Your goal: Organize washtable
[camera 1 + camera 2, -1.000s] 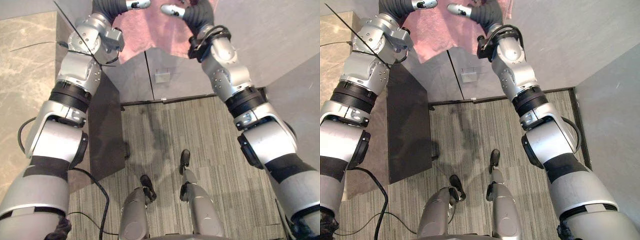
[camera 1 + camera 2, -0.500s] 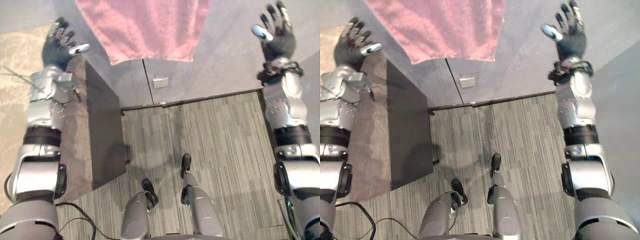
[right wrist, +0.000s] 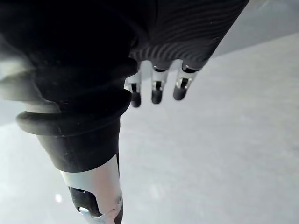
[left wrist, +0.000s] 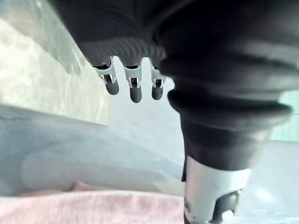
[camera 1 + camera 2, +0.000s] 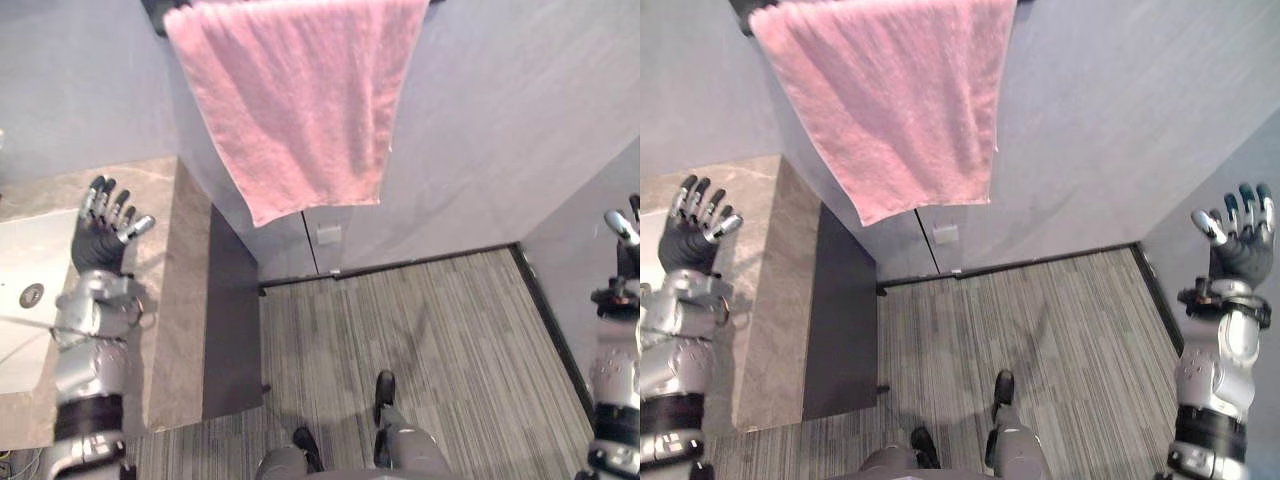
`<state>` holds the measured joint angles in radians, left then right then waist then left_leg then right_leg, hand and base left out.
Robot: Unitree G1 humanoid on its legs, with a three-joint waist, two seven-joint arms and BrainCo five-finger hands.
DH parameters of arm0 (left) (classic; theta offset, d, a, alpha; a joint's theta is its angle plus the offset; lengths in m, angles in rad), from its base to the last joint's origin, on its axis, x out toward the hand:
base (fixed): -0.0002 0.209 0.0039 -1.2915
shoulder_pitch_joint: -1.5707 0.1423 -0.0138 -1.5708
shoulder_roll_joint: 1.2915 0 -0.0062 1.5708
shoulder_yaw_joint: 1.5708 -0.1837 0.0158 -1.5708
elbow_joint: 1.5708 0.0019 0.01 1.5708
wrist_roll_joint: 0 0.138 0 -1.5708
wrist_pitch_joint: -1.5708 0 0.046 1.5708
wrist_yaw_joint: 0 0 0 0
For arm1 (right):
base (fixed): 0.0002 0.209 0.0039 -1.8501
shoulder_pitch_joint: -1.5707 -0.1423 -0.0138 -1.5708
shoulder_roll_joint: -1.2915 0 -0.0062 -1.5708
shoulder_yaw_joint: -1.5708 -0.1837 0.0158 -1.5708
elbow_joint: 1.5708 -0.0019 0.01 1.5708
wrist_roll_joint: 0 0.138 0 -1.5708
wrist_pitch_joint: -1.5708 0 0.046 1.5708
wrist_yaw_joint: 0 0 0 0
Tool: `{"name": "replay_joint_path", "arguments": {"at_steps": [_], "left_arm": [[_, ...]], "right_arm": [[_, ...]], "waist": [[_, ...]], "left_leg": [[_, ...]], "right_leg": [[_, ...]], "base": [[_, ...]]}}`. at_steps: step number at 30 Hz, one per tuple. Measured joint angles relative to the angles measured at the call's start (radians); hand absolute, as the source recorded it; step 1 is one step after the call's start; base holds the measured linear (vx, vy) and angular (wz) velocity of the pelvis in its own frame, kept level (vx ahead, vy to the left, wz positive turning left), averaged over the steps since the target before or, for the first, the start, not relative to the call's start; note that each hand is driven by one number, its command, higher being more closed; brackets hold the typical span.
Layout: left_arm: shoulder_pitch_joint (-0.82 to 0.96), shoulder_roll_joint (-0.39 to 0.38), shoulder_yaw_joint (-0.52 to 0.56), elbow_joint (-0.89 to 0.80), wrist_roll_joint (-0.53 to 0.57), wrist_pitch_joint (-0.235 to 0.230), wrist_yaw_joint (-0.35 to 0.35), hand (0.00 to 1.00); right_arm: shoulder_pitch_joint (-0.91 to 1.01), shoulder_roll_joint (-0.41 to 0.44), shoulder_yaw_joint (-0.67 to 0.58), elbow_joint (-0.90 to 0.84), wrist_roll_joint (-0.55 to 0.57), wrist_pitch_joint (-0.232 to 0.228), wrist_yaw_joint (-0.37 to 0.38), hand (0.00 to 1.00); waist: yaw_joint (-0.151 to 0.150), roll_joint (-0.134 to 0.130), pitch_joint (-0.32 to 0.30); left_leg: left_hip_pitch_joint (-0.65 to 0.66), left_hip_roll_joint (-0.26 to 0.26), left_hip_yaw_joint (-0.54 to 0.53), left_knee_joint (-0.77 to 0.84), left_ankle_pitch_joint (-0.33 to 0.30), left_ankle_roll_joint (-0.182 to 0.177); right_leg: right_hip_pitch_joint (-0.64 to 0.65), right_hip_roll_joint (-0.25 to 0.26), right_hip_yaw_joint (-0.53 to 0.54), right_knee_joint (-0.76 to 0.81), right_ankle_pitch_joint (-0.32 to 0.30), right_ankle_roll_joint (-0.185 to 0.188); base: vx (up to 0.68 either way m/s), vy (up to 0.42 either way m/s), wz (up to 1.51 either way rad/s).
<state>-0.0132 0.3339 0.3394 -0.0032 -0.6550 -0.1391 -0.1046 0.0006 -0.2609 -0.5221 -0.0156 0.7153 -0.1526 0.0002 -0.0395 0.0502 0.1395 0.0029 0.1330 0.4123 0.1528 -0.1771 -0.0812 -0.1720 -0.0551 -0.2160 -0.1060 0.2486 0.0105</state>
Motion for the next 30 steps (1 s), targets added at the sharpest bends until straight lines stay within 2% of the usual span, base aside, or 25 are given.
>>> {"name": "replay_joint_path", "arguments": {"at_steps": [2,5,8,9,12,13,16,17,18,19,20,21,22,23,24,27,28,30], "left_arm": [[0.103,-0.133,-0.047,-0.115,0.003,0.002,-0.002,0.00],[0.218,-0.234,-0.132,-0.182,0.041,0.008,-0.007,0.00],[0.286,-0.282,-0.220,-0.186,0.067,0.021,-0.026,0.00],[0.311,-0.294,-0.305,-0.178,0.086,0.035,-0.033,0.00],[0.301,-0.294,-0.396,-0.111,0.081,0.048,-0.049,0.00],[0.296,-0.294,-0.423,-0.083,0.076,0.056,-0.048,0.00],[0.295,-0.293,-0.486,-0.044,0.061,0.077,-0.046,0.00],[0.295,-0.293,-0.500,-0.030,0.056,0.078,-0.046,0.00],[0.295,-0.292,-0.508,-0.017,0.055,0.078,-0.046,0.00],[0.300,-0.286,-0.523,0.011,0.045,0.078,-0.044,0.00],[0.303,-0.273,-0.525,0.020,0.038,0.078,-0.042,0.00],[0.301,-0.265,-0.526,0.022,0.038,0.078,-0.041,0.00],[0.295,-0.262,-0.526,0.035,0.038,0.078,-0.033,0.00],[0.294,-0.276,-0.529,0.036,0.037,0.078,-0.022,0.00],[0.292,-0.286,-0.533,0.034,0.037,0.079,-0.019,0.00],[0.304,-0.291,-0.524,0.043,0.036,0.079,-0.001,0.00],[0.316,-0.293,-0.520,0.043,0.030,0.080,-0.001,0.00],[0.322,-0.294,-0.490,0.043,0.027,0.084,0.008,0.00]], "right_arm": [[0.134,0.166,0.021,-0.080,0.002,0.002,0.005,0.00],[0.273,0.309,0.072,-0.132,0.002,0.005,0.025,0.00],[0.337,0.332,0.142,-0.137,0.009,0.010,0.032,0.00],[0.359,0.338,0.178,-0.143,0.015,0.010,0.041,0.00],[0.359,0.341,0.219,-0.157,0.021,0.010,0.043,0.00],[0.351,0.341,0.226,-0.158,0.021,0.010,0.043,0.00],[0.338,0.333,0.252,-0.157,0.021,0.008,0.027,0.00],[0.334,0.332,0.258,-0.156,0.021,0.007,0.020,0.00],[0.334,0.332,0.257,-0.154,0.020,0.006,0.019,0.00],[0.328,0.330,0.260,-0.140,0.020,0.004,0.014,0.00],[0.314,0.328,0.267,-0.126,0.020,0.002,0.005,0.00],[0.304,0.326,0.269,-0.121,0.020,0.003,0.000,0.00],[0.273,0.314,0.288,-0.120,0.020,0.002,-0.007,0.00],[0.238,0.280,0.298,-0.118,0.020,0.002,-0.015,0.00],[0.217,0.263,0.306,-0.115,0.021,0.001,-0.018,0.00],[0.192,0.252,0.355,-0.083,0.021,0.002,-0.017,0.00],[0.211,0.258,0.388,-0.084,0.021,0.002,-0.007,0.00],[0.233,0.258,0.409,-0.084,0.021,0.004,0.007,0.00]], "waist": [[-0.005,0.000,-0.021],[-0.015,0.000,-0.023],[-0.033,-0.003,-0.037],[-0.036,-0.006,-0.038],[-0.047,-0.007,-0.038],[-0.051,-0.007,-0.037],[-0.053,-0.010,-0.032],[-0.055,-0.015,-0.026],[-0.056,-0.017,-0.025],[-0.055,-0.027,-0.025],[-0.055,-0.051,-0.028],[-0.054,-0.072,-0.032],[-0.038,-0.071,-0.034],[-0.017,-0.024,-0.033],[-0.007,-0.004,-0.023],[0.009,-0.004,0.014],[0.008,-0.011,0.032],[0.009,-0.032,0.056]], "left_leg": [[0.028,-0.005,0.010,-0.013,0.000,0.000],[0.070,-0.006,0.046,-0.017,-0.007,0.003],[0.085,-0.010,0.075,-0.012,-0.016,0.004],[0.100,-0.013,0.103,-0.009,-0.022,0.005],[0.094,-0.011,0.113,0.005,-0.029,0.011],[0.087,-0.010,0.113,0.007,-0.028,0.011],[0.067,0.005,0.103,0.016,-0.013,0.022],[0.061,0.007,0.072,0.025,-0.011,0.019],[0.061,0.005,0.050,0.029,-0.010,0.018],[0.063,0.002,-0.007,0.043,-0.006,0.012],[0.052,-0.002,-0.052,0.061,-0.004,0.007],[0.038,-0.005,-0.077,0.076,-0.003,0.005],[-0.002,0.000,-0.128,0.095,0.007,-0.011],[-0.040,0.044,-0.146,0.104,0.020,-0.023],[-0.055,0.067,-0.157,0.114,0.024,-0.030],[-0.083,0.124,-0.238,0.194,0.026,-0.034],[-0.093,0.151,-0.269,0.225,0.027,-0.034],[-0.098,0.178,-0.249,0.242,0.041,-0.027]], "right_leg": [[0.017,0.000,0.009,0.000,-0.005,0.004],[0.047,0.005,0.040,0.000,-0.007,0.007],[0.048,0.006,0.069,0.000,-0.012,0.013],[0.049,0.008,0.089,0.001,-0.013,0.012],[0.044,0.002,0.088,0.006,-0.016,0.012],[0.028,-0.002,0.089,0.029,-0.028,0.024],[-0.055,-0.017,0.084,0.209,-0.117,0.048],[-0.117,-0.036,0.110,0.407,-0.213,0.012],[-0.132,-0.051,0.124,0.503,-0.270,0.007],[-0.133,-0.080,0.171,0.670,-0.367,0.036],[-0.115,-0.092,0.219,0.716,-0.416,0.074],[-0.108,-0.089,0.237,0.712,-0.436,0.084],[-0.087,-0.070,0.242,0.647,-0.460,0.098],[-0.067,-0.035,0.231,0.565,-0.454,0.085],[-0.062,-0.021,0.214,0.554,-0.446,0.073],[-0.010,0.024,0.136,0.560,-0.454,0.026],[0.020,0.049,0.097,0.549,-0.455,-0.001],[0.026,0.059,0.064,0.574,-0.477,-0.036]], "base": [[0.03,0.064,-0.12],[0.00,0.074,-0.31],[-0.03,0.059,-0.38],[-0.03,0.036,-0.37],[-0.03,0.023,-0.19],[-0.05,0.022,-0.02],[-0.03,-0.017,0.28],[0.01,-0.091,0.72],[0.05,-0.166,1.08],[0.08,-0.221,1.24],[0.08,-0.245,1.27],[0.06,-0.265,1.12],[0.08,-0.254,0.75],[0.06,-0.260,0.58],[0.02,-0.240,0.33],[-0.11,-0.292,0.65],[-0.12,-0.294,0.60],[-0.13,-0.199,0.48]]}}
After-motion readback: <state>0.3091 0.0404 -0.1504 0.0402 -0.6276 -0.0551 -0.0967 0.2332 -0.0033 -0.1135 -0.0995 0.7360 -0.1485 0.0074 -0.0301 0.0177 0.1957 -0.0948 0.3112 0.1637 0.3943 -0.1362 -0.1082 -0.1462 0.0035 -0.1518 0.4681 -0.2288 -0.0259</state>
